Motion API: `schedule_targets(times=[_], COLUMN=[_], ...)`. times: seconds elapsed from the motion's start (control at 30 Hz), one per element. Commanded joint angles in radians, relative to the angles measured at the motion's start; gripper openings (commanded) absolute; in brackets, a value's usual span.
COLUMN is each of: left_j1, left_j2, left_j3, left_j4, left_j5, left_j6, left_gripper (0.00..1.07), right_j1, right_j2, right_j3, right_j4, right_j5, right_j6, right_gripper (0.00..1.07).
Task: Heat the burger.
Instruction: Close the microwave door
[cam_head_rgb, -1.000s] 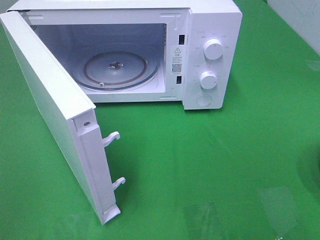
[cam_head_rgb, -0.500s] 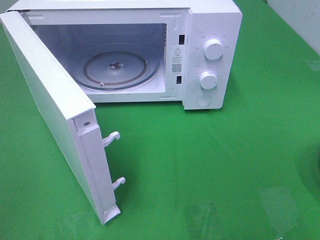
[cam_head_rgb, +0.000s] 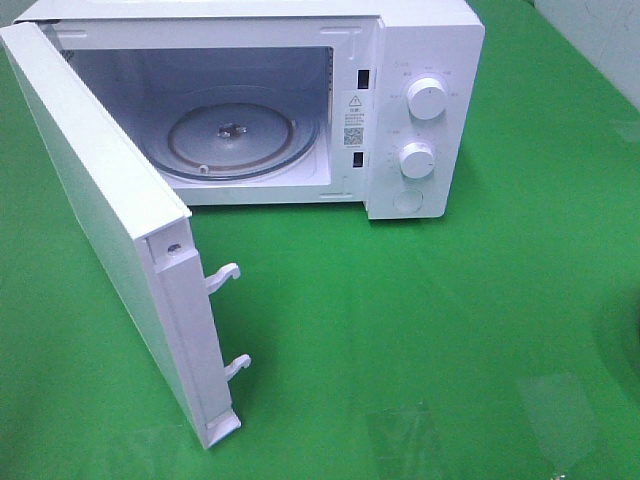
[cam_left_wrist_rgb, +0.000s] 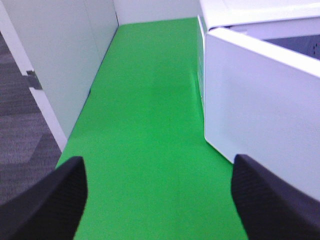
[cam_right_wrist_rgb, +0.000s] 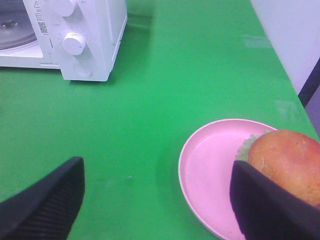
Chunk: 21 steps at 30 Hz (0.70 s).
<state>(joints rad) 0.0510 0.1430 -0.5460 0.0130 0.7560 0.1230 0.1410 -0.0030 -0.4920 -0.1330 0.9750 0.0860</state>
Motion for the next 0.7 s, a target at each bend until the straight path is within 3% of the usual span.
schedule_targets(times=[0.03,0.07,0.1,0.13,0.17,0.2,0.4,0.47,0.57,0.63,0.7], left_j1=[0.003,0.003,0.003,0.003,0.003,0.003,0.003,0.003,0.003,0.003,0.003], left_j2=[0.027,0.052,0.052,0.081,0.081,0.118,0.23,0.342,0.374,0.497,0.557], left_j3=[0.013,0.029,0.029,0.048,0.048,0.065,0.141,0.21,0.228,0.294,0.311], left_j4=[-0.007,-0.013,-0.013,-0.02,-0.02,-0.029,-0.045,-0.054,-0.055,-0.055,-0.055], left_j5=[-0.112,-0.168,-0.168,-0.216,-0.216,-0.252,-0.443,-0.673,-0.743,-1.024,-1.115], left_j6=[-0.006,-0.006,-0.006,-0.006,-0.006,-0.006,-0.006,-0.006,-0.006,-0.007,-0.007], left_gripper=[0.57,0.38,0.38,0.18,0.18,0.0,0.0,0.0,0.0,0.0,0.0], right_j1=[-0.007,-0.007,-0.007,-0.007,-0.007,-0.007,-0.007,-0.007,-0.007,-0.007,-0.007], right_j2=[-0.028,-0.028,-0.028,-0.028,-0.028,-0.028,-0.028,-0.028,-0.028,-0.028,-0.028], right_j3=[0.001,0.001,0.001,0.001,0.001,0.001,0.001,0.001,0.001,0.001,0.001], right_j4=[0.0,0.0,0.0,0.0,0.0,0.0,0.0,0.0,0.0,0.0,0.0], right_j5=[-0.013,-0.013,-0.013,-0.013,-0.013,-0.013,-0.013,-0.013,-0.013,-0.013,-0.013], right_j6=[-0.01,-0.01,-0.01,-0.01,-0.01,-0.01,-0.01,-0.01,-0.01,-0.01,-0.01], right_gripper=[0.76,0.76,0.76,0.76,0.76,0.76,0.76,0.76,0.76,0.76,0.76])
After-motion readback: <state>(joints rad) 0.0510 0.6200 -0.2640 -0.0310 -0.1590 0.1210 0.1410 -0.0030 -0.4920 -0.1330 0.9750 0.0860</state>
